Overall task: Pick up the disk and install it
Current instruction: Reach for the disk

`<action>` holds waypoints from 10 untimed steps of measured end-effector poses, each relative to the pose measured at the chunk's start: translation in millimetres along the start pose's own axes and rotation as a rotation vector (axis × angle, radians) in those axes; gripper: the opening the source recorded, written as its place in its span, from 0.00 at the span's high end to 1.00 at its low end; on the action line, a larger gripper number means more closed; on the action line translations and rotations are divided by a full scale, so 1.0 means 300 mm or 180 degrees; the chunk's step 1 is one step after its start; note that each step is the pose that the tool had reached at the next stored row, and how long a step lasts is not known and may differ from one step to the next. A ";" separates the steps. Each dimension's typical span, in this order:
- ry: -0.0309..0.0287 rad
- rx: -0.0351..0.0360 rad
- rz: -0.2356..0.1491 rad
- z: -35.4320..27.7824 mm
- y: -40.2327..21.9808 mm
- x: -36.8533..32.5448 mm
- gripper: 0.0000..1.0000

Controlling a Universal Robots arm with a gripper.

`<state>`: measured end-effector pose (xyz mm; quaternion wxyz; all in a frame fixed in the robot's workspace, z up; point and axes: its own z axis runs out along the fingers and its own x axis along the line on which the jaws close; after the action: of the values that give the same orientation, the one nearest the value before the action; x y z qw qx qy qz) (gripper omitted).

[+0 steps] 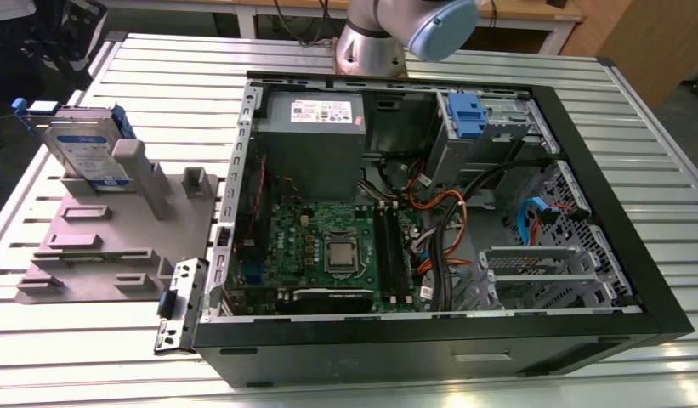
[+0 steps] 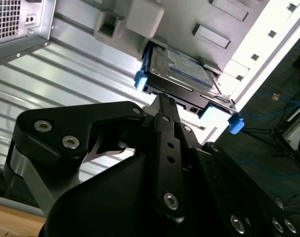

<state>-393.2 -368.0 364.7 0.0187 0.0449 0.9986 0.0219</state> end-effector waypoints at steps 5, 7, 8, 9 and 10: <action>0.0000 0.0002 0.0001 0.012 -0.001 0.043 0.89; 0.0000 0.0006 0.0001 0.019 -0.002 0.056 0.89; -0.0001 0.0009 0.0000 0.023 -0.003 0.061 0.89; -0.0001 0.0011 0.0000 0.028 -0.003 0.066 0.89; -0.0002 0.0012 0.0000 0.033 -0.004 0.070 0.89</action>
<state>-413.9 -366.9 353.9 0.0189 0.0449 0.9986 0.0199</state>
